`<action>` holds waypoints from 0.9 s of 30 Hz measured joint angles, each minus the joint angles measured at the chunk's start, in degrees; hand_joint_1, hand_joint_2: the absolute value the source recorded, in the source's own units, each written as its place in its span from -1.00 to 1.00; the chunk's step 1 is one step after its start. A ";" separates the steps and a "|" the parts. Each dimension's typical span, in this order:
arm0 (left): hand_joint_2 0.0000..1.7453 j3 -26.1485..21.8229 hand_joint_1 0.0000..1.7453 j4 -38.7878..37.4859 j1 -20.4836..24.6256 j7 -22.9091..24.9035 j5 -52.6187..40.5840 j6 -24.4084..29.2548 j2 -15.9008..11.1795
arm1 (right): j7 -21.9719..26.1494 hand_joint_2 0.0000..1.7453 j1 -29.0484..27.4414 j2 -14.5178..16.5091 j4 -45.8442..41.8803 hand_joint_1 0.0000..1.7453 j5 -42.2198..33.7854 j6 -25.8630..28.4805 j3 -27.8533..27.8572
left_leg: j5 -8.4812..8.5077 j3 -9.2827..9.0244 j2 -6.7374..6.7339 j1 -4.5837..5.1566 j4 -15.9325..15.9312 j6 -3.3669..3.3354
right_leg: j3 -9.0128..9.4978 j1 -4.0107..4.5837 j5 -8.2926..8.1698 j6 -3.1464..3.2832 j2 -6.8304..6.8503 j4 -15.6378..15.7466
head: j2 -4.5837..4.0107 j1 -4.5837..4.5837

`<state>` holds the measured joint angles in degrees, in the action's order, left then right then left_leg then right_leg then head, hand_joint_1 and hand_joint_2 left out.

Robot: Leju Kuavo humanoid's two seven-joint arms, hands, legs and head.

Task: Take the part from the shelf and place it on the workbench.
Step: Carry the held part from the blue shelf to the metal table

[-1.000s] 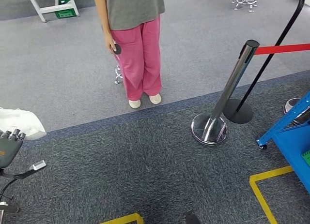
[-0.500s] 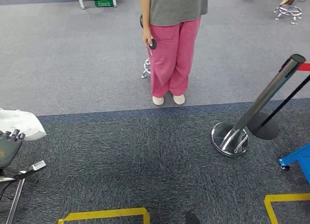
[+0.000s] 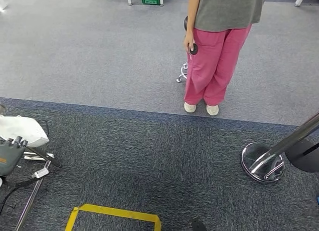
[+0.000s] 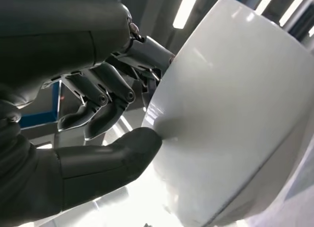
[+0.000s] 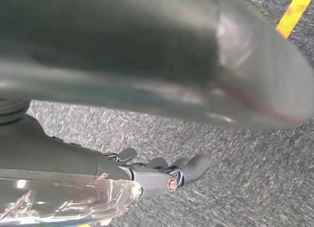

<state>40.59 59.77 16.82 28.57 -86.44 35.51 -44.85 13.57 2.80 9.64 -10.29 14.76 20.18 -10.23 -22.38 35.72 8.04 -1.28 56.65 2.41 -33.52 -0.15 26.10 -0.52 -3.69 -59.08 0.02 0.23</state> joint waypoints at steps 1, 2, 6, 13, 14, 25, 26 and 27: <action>1.00 -0.11 1.00 -0.02 -0.47 0.14 0.00 0.07 -0.09 | 0.03 -1.00 0.02 0.00 0.00 -1.00 -0.01 0.04 0.01 | -0.57 0.46 -1.21 0.09 0.76 0.23 | 0.09 -0.02 -0.15 0.38 0.68 0.25 | 0.00 -0.13; 1.00 -0.21 1.00 -0.04 -0.73 0.25 0.00 0.12 -0.13 | 0.05 -1.00 0.00 0.00 0.00 -1.00 -0.02 0.08 0.02 | -1.82 1.51 -2.97 0.21 2.80 0.41 | 0.16 -0.03 -0.27 0.71 1.47 0.49 | 0.00 -0.23; 1.00 -0.39 1.00 -0.08 -1.65 0.39 0.00 0.36 0.17 | 0.09 -1.00 -0.28 -0.02 0.01 -1.00 -0.05 0.15 0.04 | -7.13 7.57 -7.21 0.30 15.49 0.87 | 0.21 0.31 -0.09 1.29 4.84 0.62 | 0.00 -0.44; 1.00 -1.34 1.00 -0.16 -2.49 0.39 0.00 0.55 0.09 | 0.11 -1.00 -0.17 -0.05 0.01 -1.00 0.07 0.16 0.05 | -0.86 -0.90 -11.77 0.91 0.15 -0.02 | 1.03 1.20 1.04 0.00 9.83 0.48 | -0.01 -0.48; 1.00 -1.37 1.00 -0.17 -2.76 0.39 0.00 0.60 0.07 | 0.11 -1.00 -0.10 -0.05 0.01 -1.00 0.09 0.16 0.05 | -0.80 -0.85 -10.95 0.86 0.14 -0.55 | 1.29 1.20 1.18 -0.22 10.48 0.60 | -0.01 -0.45; 1.00 -2.32 1.00 -0.57 -3.22 0.08 0.00 1.98 0.08 | -0.16 -1.00 -0.01 -0.03 0.00 -1.00 0.68 -0.15 0.05 | -0.65 -0.98 -3.21 0.20 0.11 -1.79 | -3.29 0.25 2.16 -1.13 1.44 -6.45 | 0.00 0.03; 1.00 -2.49 1.00 -0.64 -3.21 0.03 0.00 2.09 0.05 | -0.18 -1.00 0.04 -0.01 0.00 -1.00 0.72 -0.18 0.04 | -0.64 -0.87 -2.50 0.15 0.22 -1.47 | -1.69 0.03 0.94 -1.10 0.13 -3.16 | 0.00 0.02; 1.00 -2.63 1.00 -0.70 -3.21 0.00 0.00 2.15 0.03 | -0.20 -1.00 0.08 0.02 0.00 -1.00 0.73 -0.19 0.04 | -0.54 -0.69 -1.88 0.08 0.25 -1.10 | -0.64 -0.09 0.36 -1.03 -0.83 -1.10 | -0.01 -0.01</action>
<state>37.97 59.07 13.61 28.57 -86.44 37.67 -44.82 13.37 2.89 9.66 -10.29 15.50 19.99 -10.20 -22.93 35.03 6.16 -1.19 56.90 1.30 -34.16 -0.24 26.45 -1.55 -4.52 -60.18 0.02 0.22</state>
